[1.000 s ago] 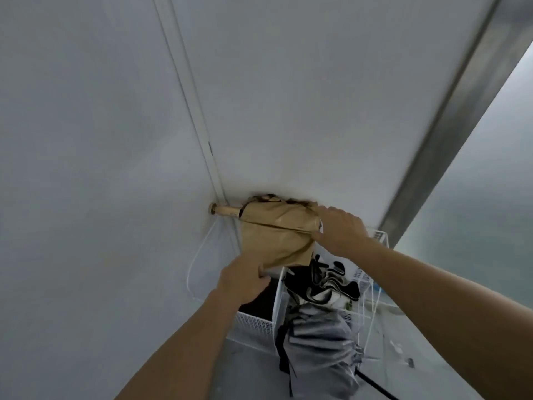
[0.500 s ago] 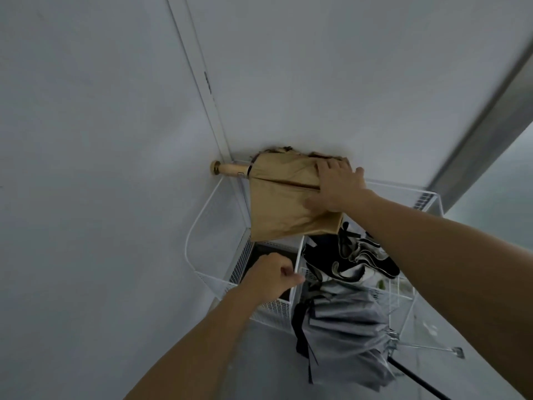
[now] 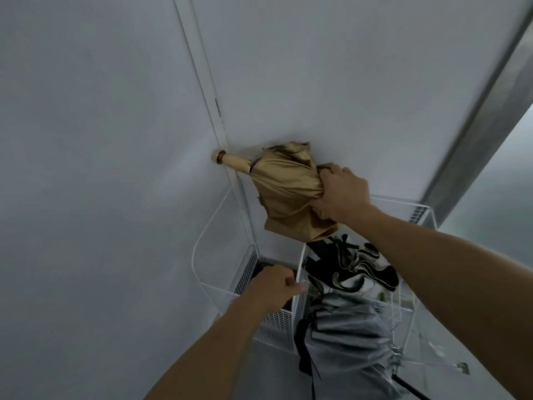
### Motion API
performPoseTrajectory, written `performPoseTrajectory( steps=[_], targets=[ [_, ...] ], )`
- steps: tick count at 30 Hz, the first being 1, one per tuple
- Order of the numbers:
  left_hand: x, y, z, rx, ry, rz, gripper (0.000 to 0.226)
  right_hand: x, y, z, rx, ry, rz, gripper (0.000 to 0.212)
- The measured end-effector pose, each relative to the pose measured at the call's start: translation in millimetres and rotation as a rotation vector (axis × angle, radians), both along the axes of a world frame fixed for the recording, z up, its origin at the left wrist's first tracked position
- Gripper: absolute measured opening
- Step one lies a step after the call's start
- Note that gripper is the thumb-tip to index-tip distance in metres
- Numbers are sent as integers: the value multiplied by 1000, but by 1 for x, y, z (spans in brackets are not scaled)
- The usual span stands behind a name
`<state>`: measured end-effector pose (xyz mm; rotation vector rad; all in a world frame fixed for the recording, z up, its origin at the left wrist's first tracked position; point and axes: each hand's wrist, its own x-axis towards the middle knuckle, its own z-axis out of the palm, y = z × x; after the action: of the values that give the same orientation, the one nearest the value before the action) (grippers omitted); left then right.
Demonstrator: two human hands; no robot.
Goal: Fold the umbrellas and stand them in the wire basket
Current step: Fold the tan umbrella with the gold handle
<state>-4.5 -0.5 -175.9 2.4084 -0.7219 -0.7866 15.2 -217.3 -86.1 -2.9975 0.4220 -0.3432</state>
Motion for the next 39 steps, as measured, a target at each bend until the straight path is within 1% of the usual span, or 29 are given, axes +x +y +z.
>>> performPoseTrajectory(
  steps=[2, 5, 9, 12, 13, 15, 16, 18, 20, 21, 23, 25, 26, 28, 29, 30, 33, 36, 39],
  targets=[
    [-6, 3, 5, 9, -22, 8, 38, -20, -3, 21, 45, -69, -5, 60],
    [-15, 12, 26, -103, -49, 111, 32, -63, -2, 52, 102, -156, -20, 64],
    [-30, 29, 82, -396, -105, 352, 17, -143, 11, 79, 219, -192, -62, 61],
    [-51, 41, 130, -650, -131, 536, 11, -209, 23, 80, 357, -213, -98, 59],
    [-60, 44, 146, -724, -103, 564, 9, -230, 27, 79, 414, -214, -111, 57],
    [-78, 46, 175, -829, 6, 566, 12, -264, 36, 73, 529, -212, -118, 46],
    [-89, 46, 187, -875, 88, 539, 14, -279, 39, 69, 572, -210, -125, 39],
    [-112, 46, 206, -944, 282, 433, 15, -307, 48, 62, 659, -207, -131, 33],
    [-129, 44, 211, -959, 461, 322, 18, -327, 56, 53, 746, -215, -116, 31],
    [-138, 43, 211, -938, 514, 282, 21, -337, 60, 49, 788, -222, -103, 30],
    [-153, 42, 208, -875, 537, 232, 30, -353, 65, 41, 874, -220, -69, 29],
    [-165, 41, 204, -837, 478, 208, 34, -366, 67, 33, 952, -187, -51, 30],
    [-170, 40, 202, -819, 430, 202, 34, -371, 67, 29, 977, -173, -57, 34],
    [-183, 35, 197, -788, 307, 209, 43, -377, 64, 17, 1017, -169, -85, 45],
    [-189, 31, 193, -784, 241, 219, 46, -377, 61, 10, 1034, -170, -102, 47],
    [-194, 26, 188, -780, 172, 232, 44, -378, 60, 5, 1043, -163, -117, 45],
    [-206, 10, 172, -744, -28, 306, 29, -378, 58, -10, 1057, -126, -140, 40],
    [-212, 0, 150, -733, -195, 352, 32, -375, 57, -24, 1043, -130, -157, 46],
    [-209, -6, 120, -746, -287, 384, 29, -365, 54, -40, 1014, -164, -179, 39]
  ],
)
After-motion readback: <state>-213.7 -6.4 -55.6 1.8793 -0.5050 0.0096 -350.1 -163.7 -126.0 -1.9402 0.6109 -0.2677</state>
